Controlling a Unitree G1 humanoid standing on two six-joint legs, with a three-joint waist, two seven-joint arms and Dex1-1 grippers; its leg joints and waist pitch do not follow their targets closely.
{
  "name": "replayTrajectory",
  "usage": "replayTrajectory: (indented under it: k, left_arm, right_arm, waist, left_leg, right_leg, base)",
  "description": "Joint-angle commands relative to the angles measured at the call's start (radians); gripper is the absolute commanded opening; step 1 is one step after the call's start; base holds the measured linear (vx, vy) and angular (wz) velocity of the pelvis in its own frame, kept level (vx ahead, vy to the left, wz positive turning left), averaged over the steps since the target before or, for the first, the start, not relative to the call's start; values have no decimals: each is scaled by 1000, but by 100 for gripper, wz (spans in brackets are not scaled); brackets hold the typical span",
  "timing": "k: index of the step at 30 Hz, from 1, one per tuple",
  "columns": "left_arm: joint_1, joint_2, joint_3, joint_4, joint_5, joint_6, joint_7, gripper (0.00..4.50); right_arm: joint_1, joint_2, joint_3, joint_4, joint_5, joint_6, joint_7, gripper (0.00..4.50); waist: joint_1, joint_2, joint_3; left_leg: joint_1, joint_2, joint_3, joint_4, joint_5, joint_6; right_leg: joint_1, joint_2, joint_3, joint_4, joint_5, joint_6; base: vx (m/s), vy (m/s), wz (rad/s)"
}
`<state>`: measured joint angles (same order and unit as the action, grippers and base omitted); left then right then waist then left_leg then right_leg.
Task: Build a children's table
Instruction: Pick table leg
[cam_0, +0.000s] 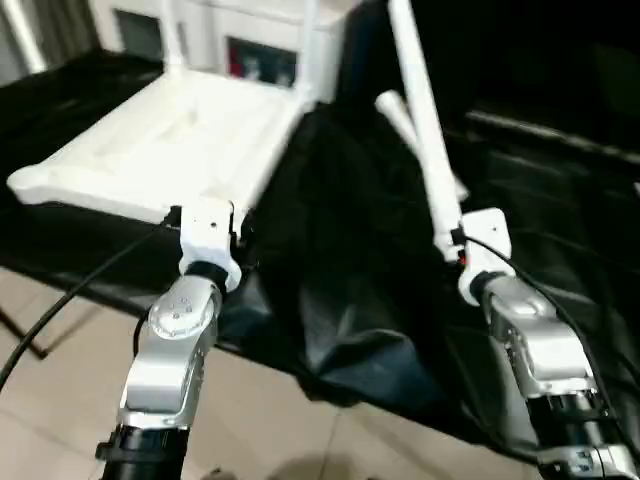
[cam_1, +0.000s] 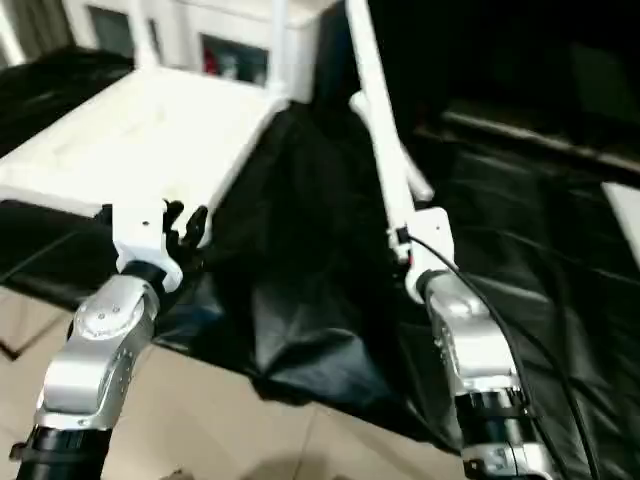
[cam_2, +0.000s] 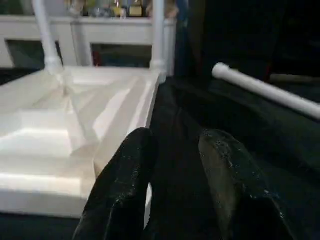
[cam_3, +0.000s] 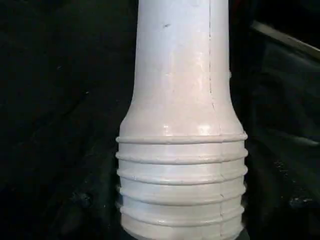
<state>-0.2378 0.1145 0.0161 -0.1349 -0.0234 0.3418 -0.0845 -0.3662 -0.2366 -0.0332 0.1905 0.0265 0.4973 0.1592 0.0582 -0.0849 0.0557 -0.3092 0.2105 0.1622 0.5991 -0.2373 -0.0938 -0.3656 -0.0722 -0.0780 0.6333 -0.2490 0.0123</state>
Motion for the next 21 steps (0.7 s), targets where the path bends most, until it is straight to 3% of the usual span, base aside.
replayTrajectory:
  k: [1,2,3,5,7,8,10,12,13,14,15,16,17,18,19,20,21]
  left_arm:
    - [-3,9,8,-13,1,8,-11,189]
    - [-3,9,8,-13,1,9,-11,189]
    - [-5,12,8,-12,-1,8,-11,189]
    - [-9,17,8,-10,-5,8,-12,189]
    - [-13,19,8,-8,-6,7,-14,189]
    - [-13,19,8,-8,-6,8,-14,189]
    - [-14,19,8,-8,-5,8,-15,189]
    - [-15,19,9,-7,-5,7,-16,189]
    - [-17,19,9,-6,-5,7,-15,189]
    - [-17,19,9,-5,-6,7,-14,189]
    - [-18,20,9,-4,-6,7,-14,189]
    - [-18,20,9,-4,-7,6,-14,189]
    - [-19,21,9,-2,-7,5,-15,189]
    - [-20,21,9,-1,-7,5,-15,189]
    - [-20,21,9,-1,-7,5,-15,189]
    - [-24,20,9,3,-7,5,-16,189]
    - [-24,20,9,3,-7,5,-16,189]
  right_arm:
    - [-29,-5,-18,0,1,-10,-12,274]
    - [-29,-6,-19,1,1,-10,-12,274]
    - [-35,-8,-21,8,1,-13,-12,274]
    - [-54,-22,-32,34,-2,-22,-15,274]
    - [-72,-39,-45,60,-4,-30,-17,274]
    - [-74,-41,-47,62,-4,-31,-17,274]
    - [-78,-47,-53,71,-4,-34,-17,274]
    - [-79,-52,-57,76,-3,-35,-19,274]
    - [-78,-52,-58,76,-3,-35,-20,274]
    - [-77,-52,-57,75,-4,-35,-21,274]
    - [-77,-53,-57,76,-4,-36,-22,274]
    - [-75,-53,-53,75,-7,-36,-23,274]
    - [-75,-54,-47,76,-11,-36,-25,274]
    - [-75,-55,-42,77,-15,-36,-25,274]
    - [-75,-55,-42,77,-15,-36,-25,274]
    - [-75,-60,-30,77,-28,-39,-24,274]
    - [-75,-60,-30,77,-28,-39,-24,274]
  waist:
    - [-14,13,-38]
    - [-19,20,-36]
    - [-28,23,-41]
    - [-38,25,-43]
    - [-37,19,-53]
    - [-32,19,-56]
    - [-31,22,-61]
    - [-25,20,-71]
    - [-24,20,-74]
    - [-19,15,-84]
    - [-10,14,-90]
    - [-8,14,-92]
    - [-5,9,-94]
    - [-5,11,-95]
    - [-6,7,-95]
    - [4,-4,-97]
    - [9,-1,-95]
  left_leg:
    - [35,6,-5,-73,-490,18]
    - [40,11,-10,-79,-512,20]
    - [35,16,-18,-88,-514,22]
    - [36,13,-18,-93,-504,25]
    - [21,4,-10,-94,-421,37]
    - [20,-1,-2,-94,-361,53]
    - [35,2,6,-95,-291,72]
    - [42,-4,16,-89,-188,112]
    - [39,-8,18,-86,-154,123]
    - [18,-25,20,-73,-60,149]
    - [10,-40,21,-61,25,183]
    - [10,-44,20,-57,65,199]
    - [22,-53,14,-47,160,250]
    - [30,-56,12,-44,184,266]
    - [33,-62,10,-39,206,282]
    - [6,-95,11,-15,218,306]
    - [-1,-97,9,-13,212,302]
  right_leg:
    - [40,-36,-1,-152,-634,-42]
    - [42,-37,-7,-150,-611,-54]
    - [59,-41,-9,-143,-543,-80]
    - [67,-43,-3,-138,-483,-126]
    - [89,-44,14,-131,-413,-166]
    - [93,-43,21,-126,-367,-193]
    - [92,-40,23,-115,-265,-246]
    - [101,-38,28,-97,-132,-303]
    - [106,-36,30,-92,-98,-316]
    - [132,-32,37,-83,-17,-325]
    - [146,-26,43,-75,67,-331]
    - [147,-20,43,-69,109,-333]
    - [142,0,42,-51,215,-330]
    - [139,6,45,-44,247,-328]
    - [140,15,49,-39,279,-324]
    - [178,30,78,-31,391,-315]
    - [185,36,88,-28,426,-313]
  base:
    - [0,0,0]
    - [27,56,-16]
    - [34,62,-15]
    - [41,63,-14]
    - [54,71,-11]
    - [67,61,-4]
    - [95,39,5]
    - [133,4,9]
    - [143,-4,9]
    - [144,10,4]
    - [146,8,5]
    - [146,8,5]
    - [151,-7,11]
    - [147,-5,16]
    - [147,-5,16]
    - [139,-4,19]
    - [132,3,24]
